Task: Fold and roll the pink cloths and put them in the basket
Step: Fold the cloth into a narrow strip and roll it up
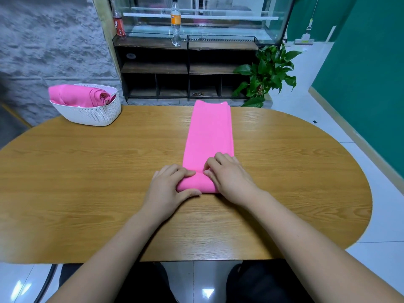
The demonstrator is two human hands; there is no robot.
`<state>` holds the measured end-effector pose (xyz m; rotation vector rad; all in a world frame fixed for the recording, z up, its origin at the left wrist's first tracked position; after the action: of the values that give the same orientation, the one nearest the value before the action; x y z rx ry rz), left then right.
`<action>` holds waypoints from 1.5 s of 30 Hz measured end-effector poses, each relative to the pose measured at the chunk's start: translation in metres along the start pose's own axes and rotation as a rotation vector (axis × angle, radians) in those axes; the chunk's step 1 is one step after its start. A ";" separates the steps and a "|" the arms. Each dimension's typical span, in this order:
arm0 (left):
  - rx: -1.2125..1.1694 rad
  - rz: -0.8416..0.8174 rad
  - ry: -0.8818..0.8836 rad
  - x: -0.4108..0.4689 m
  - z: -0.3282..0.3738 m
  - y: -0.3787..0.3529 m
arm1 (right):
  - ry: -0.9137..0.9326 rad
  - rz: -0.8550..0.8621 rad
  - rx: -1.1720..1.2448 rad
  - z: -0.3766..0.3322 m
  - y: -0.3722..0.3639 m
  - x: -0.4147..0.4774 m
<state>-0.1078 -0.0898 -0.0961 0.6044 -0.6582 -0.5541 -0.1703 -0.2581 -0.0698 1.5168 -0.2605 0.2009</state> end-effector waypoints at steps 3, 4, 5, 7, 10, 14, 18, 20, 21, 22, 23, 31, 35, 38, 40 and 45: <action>-0.001 -0.005 0.026 0.009 -0.005 0.001 | -0.073 0.097 -0.145 -0.006 0.009 0.002; -0.001 -0.006 0.037 0.011 -0.006 0.000 | -0.093 0.122 -0.167 -0.009 0.011 0.000; -0.002 -0.005 0.046 0.013 -0.007 0.000 | -0.107 0.144 -0.185 -0.012 0.014 -0.004; -0.010 0.001 0.061 0.016 -0.010 -0.002 | -0.125 0.160 -0.213 -0.017 0.016 -0.013; -0.041 0.010 0.056 0.026 -0.015 -0.005 | -0.121 0.113 -0.236 -0.021 0.011 -0.022; -0.009 0.090 0.081 0.039 -0.012 -0.005 | -0.103 0.115 -0.217 -0.017 0.006 -0.024; 0.061 0.141 0.117 0.043 -0.011 -0.004 | -0.094 0.098 -0.226 -0.010 -0.002 -0.012; 0.088 0.138 0.118 0.046 -0.011 -0.004 | -0.100 0.092 -0.216 -0.006 -0.005 -0.005; 0.107 0.142 0.103 0.046 -0.010 -0.004 | -0.102 0.093 -0.206 -0.004 -0.006 -0.001; 0.128 0.150 0.078 0.046 -0.009 -0.004 | -0.104 0.093 -0.194 -0.002 -0.006 0.002; 0.147 0.161 0.048 0.045 -0.007 -0.004 | -0.106 0.088 -0.184 -0.001 -0.008 0.005; 0.219 0.161 -0.034 0.041 0.006 -0.008 | -0.137 -0.039 -0.098 0.011 -0.010 0.034; 0.194 0.193 0.006 0.049 0.000 -0.006 | -0.192 -0.074 -0.082 0.018 -0.018 0.044; 0.188 0.231 0.008 0.059 0.002 -0.006 | -0.215 0.028 -0.059 0.021 -0.019 0.040; 0.186 0.231 0.042 0.068 0.001 -0.008 | -0.224 0.113 -0.120 0.019 -0.018 0.036; 0.175 0.147 0.177 0.082 -0.010 -0.007 | -0.237 0.233 -0.183 0.005 -0.010 0.016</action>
<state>-0.0481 -0.1438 -0.0748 0.7537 -0.5818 -0.3036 -0.1526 -0.2645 -0.0749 1.3266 -0.6302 0.1759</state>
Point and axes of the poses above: each hand's wrist, its own x-axis towards the middle knuckle, its own y-axis out of the back of the hand, z = x × y, the point moved 8 cm from there along x, towards the middle knuckle, and after that the axes turned 14 degrees about -x, right-handed, at the moved point
